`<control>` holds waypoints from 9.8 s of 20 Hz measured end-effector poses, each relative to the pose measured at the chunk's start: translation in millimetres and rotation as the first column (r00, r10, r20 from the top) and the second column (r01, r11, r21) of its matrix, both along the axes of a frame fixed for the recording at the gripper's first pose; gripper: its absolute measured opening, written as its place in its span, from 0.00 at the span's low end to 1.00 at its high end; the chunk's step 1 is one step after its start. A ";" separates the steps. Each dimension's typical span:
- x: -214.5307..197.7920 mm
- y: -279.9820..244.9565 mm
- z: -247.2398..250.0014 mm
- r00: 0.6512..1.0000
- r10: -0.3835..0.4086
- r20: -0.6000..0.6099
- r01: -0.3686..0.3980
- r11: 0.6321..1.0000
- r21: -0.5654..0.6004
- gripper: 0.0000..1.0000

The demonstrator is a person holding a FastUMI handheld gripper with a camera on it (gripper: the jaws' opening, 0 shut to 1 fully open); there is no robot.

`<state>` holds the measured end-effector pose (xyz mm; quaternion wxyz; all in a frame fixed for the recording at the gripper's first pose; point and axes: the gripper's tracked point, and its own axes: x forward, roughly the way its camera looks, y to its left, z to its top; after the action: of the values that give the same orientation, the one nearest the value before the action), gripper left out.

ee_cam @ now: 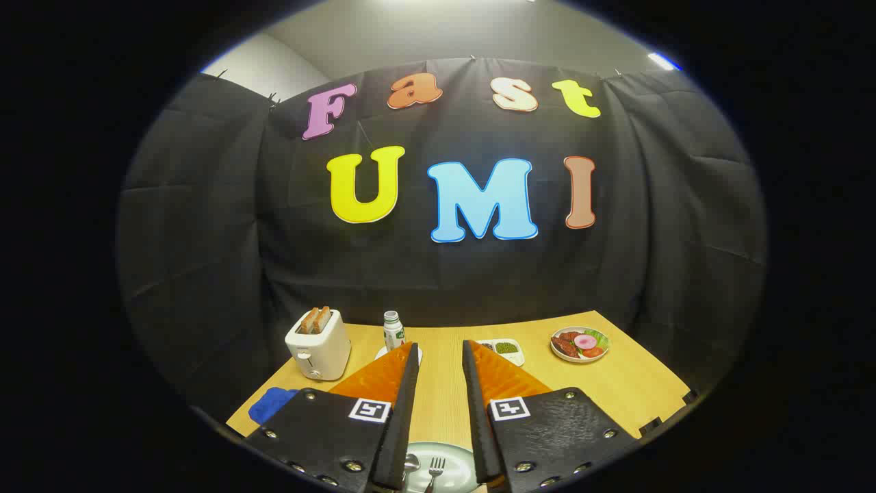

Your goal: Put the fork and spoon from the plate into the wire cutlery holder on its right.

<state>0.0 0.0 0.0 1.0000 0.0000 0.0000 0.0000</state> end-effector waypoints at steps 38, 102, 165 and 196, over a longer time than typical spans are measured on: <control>-21.6 18.3 -327.1 0.600 0.062 -0.798 0.002 0.997 0.079 0.37; -86.9 -196.4 -275.1 0.404 -0.073 -0.912 0.270 0.962 0.043 0.07; -37.7 89.6 -346.5 0.221 0.296 -0.929 0.017 0.952 0.307 0.48; -42.7 -59.3 -226.6 0.478 0.342 -0.809 0.326 0.786 0.525 0.01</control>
<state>-42.7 -59.3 -226.6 0.7951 0.3269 0.5108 0.0048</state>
